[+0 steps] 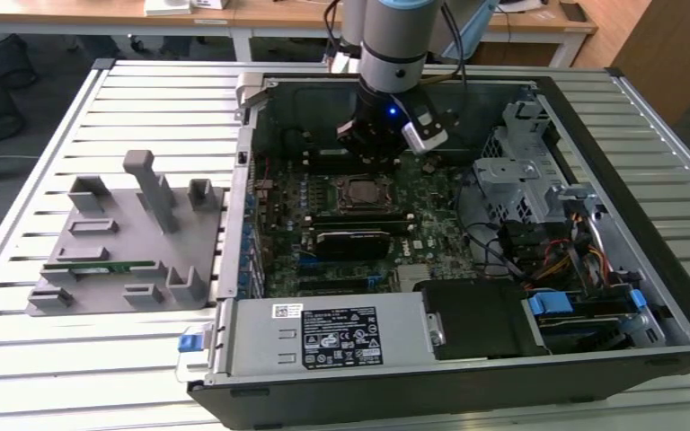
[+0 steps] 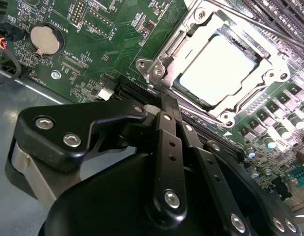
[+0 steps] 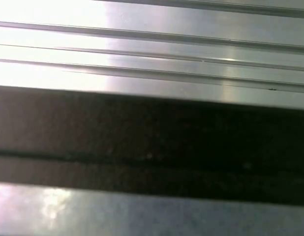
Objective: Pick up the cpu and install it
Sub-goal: 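Install the first cpu locking lever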
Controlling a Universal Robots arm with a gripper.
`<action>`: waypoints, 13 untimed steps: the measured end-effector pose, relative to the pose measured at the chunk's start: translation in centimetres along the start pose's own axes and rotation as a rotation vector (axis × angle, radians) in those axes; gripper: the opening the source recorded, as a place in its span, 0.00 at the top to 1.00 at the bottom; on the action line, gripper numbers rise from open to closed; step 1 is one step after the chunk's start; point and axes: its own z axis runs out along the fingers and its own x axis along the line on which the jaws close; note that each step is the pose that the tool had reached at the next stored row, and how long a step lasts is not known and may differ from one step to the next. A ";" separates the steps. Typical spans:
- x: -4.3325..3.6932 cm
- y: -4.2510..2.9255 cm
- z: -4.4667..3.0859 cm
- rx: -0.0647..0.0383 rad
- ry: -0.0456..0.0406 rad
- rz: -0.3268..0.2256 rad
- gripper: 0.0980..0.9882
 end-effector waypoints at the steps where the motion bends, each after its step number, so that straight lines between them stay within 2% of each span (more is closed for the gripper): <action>1: 0.00 0.00 -0.02 0.001 0.0001 0.000 0.99; 3: 0.01 0.00 -0.02 0.007 0.0005 0.000 0.99; 8: 0.00 -0.01 0.04 0.030 0.0021 0.000 0.99; 13: 0.00 -0.02 0.23 0.049 0.0034 0.000 0.99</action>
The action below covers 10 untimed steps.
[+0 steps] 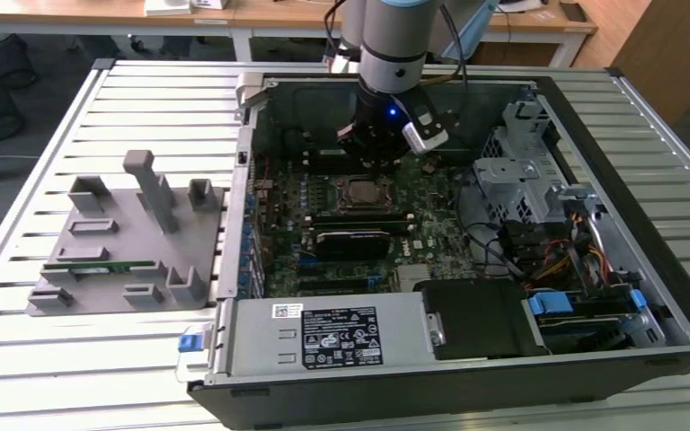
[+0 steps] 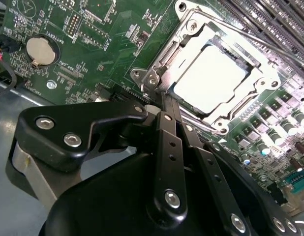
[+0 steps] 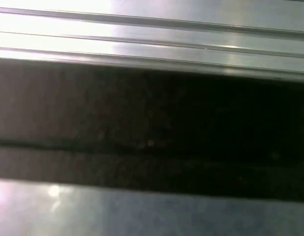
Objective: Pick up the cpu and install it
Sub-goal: 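Install the first cpu locking lever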
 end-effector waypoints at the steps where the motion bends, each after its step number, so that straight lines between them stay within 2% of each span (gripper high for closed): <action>1: 0.00 0.00 0.04 0.003 0.0002 0.000 0.99; 5: 0.00 -0.02 0.19 0.010 0.0011 0.000 0.99; 8: 0.00 -0.02 0.28 0.010 0.0010 0.000 0.99; 10: -0.01 -0.02 0.33 0.006 0.0006 0.000 0.99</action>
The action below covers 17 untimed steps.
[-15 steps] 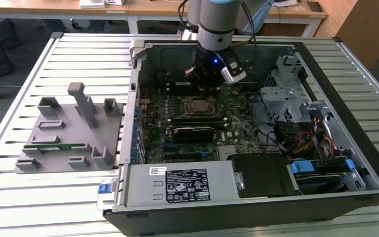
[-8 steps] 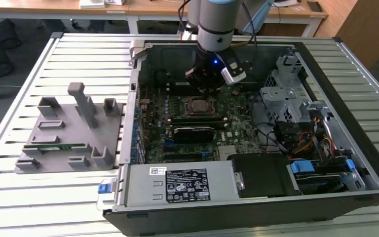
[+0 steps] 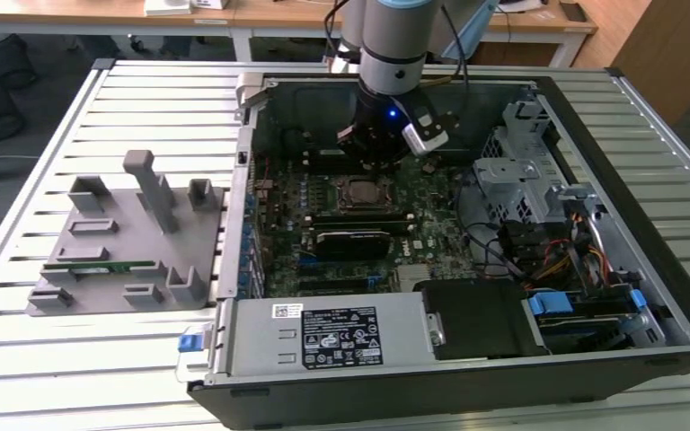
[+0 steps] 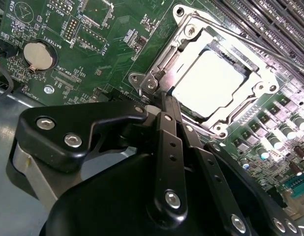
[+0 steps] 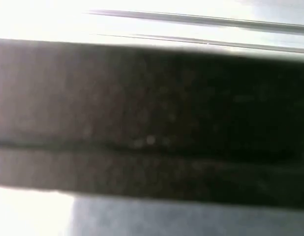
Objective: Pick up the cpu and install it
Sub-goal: 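Install the first cpu locking lever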
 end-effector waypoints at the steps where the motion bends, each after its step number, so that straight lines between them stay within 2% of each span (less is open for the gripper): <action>1: 0.00 0.00 0.01 -0.004 -0.0002 0.000 0.99; 9: -0.03 0.01 0.07 -0.043 -0.0030 -0.007 0.99; 13: -0.03 0.01 0.08 -0.053 -0.0036 -0.011 0.99; 17: -0.03 0.02 -0.22 -0.054 -0.0035 -0.013 0.99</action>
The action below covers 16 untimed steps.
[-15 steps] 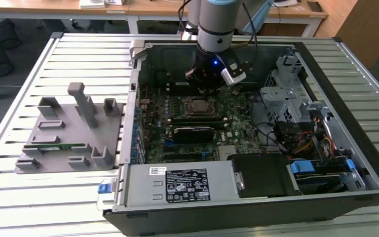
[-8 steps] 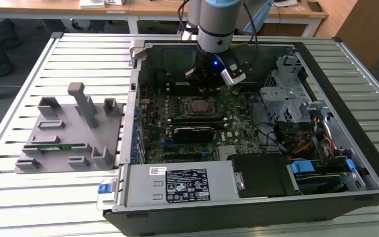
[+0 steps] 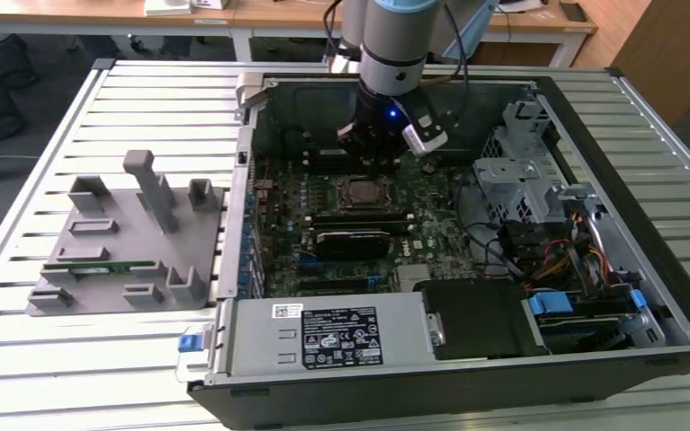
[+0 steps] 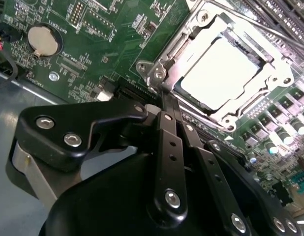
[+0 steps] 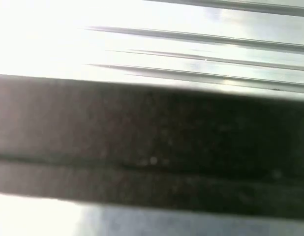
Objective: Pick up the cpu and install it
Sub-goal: 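Install the first cpu locking lever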
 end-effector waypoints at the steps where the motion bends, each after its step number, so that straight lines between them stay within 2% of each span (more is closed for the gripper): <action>1: 0.01 0.00 -0.15 0.000 0.0002 0.000 0.99; 5: 0.01 0.04 -0.60 0.000 0.0003 -0.001 0.99; 16: 0.05 -0.46 -0.64 0.000 0.0003 -0.001 0.99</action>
